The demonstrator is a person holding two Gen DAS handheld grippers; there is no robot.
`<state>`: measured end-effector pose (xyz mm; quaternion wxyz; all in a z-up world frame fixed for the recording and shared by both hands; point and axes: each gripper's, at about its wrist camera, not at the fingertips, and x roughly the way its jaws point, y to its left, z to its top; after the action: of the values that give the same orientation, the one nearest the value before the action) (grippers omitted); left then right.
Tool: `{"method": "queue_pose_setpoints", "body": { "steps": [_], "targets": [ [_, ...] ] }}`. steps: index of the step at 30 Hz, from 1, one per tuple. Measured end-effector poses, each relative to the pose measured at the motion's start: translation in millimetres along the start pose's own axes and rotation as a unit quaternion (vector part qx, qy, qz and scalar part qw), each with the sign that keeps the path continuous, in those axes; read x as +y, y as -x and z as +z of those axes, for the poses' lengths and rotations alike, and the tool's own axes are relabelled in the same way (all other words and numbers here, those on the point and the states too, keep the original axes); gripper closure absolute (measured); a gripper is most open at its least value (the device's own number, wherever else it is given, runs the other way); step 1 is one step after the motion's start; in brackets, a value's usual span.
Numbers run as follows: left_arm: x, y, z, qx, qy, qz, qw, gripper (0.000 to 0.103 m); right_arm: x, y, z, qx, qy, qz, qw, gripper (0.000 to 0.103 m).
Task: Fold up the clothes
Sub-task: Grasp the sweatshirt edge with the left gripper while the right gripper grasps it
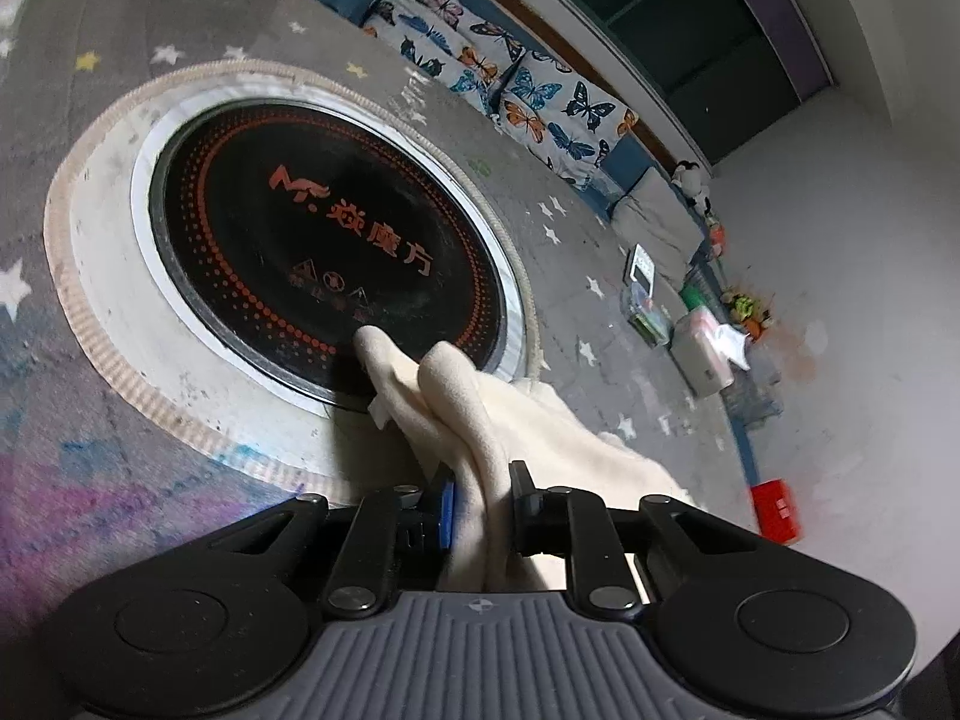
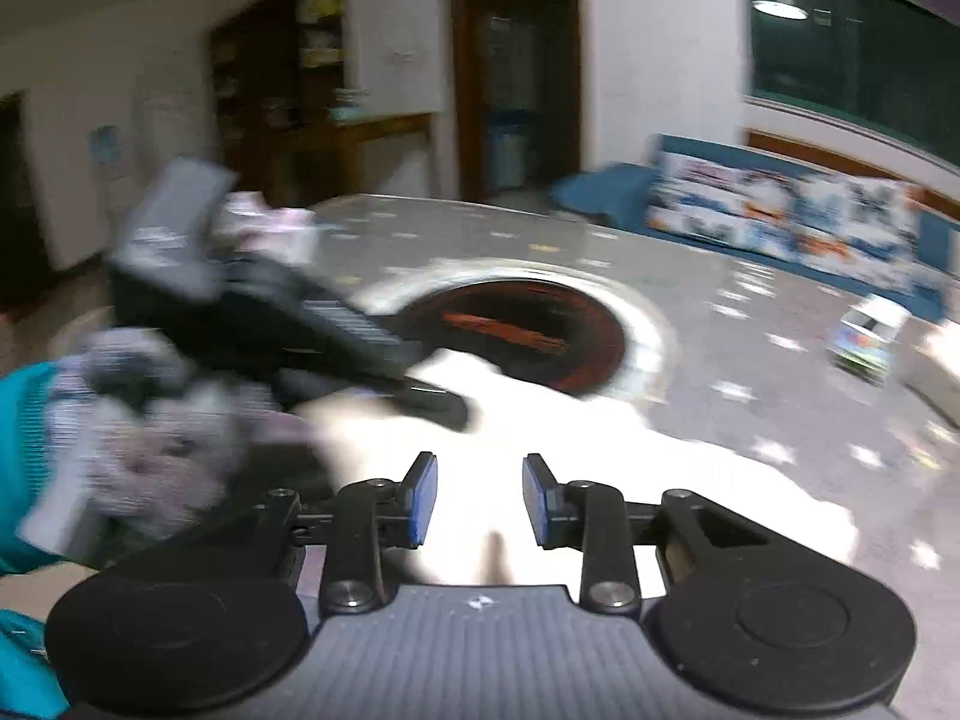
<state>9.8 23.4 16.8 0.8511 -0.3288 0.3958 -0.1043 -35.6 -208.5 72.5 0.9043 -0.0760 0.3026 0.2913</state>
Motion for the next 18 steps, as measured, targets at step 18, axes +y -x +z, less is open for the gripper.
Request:
{"method": "queue_pose_setpoints", "body": {
  "steps": [18],
  "targets": [
    [-30.5,-2.8,-8.1,-0.027,-0.127,0.064,0.9894,0.084,-128.4,-19.4,-47.0,0.018,-0.192,-0.100,0.976,0.074]
  ]
}}
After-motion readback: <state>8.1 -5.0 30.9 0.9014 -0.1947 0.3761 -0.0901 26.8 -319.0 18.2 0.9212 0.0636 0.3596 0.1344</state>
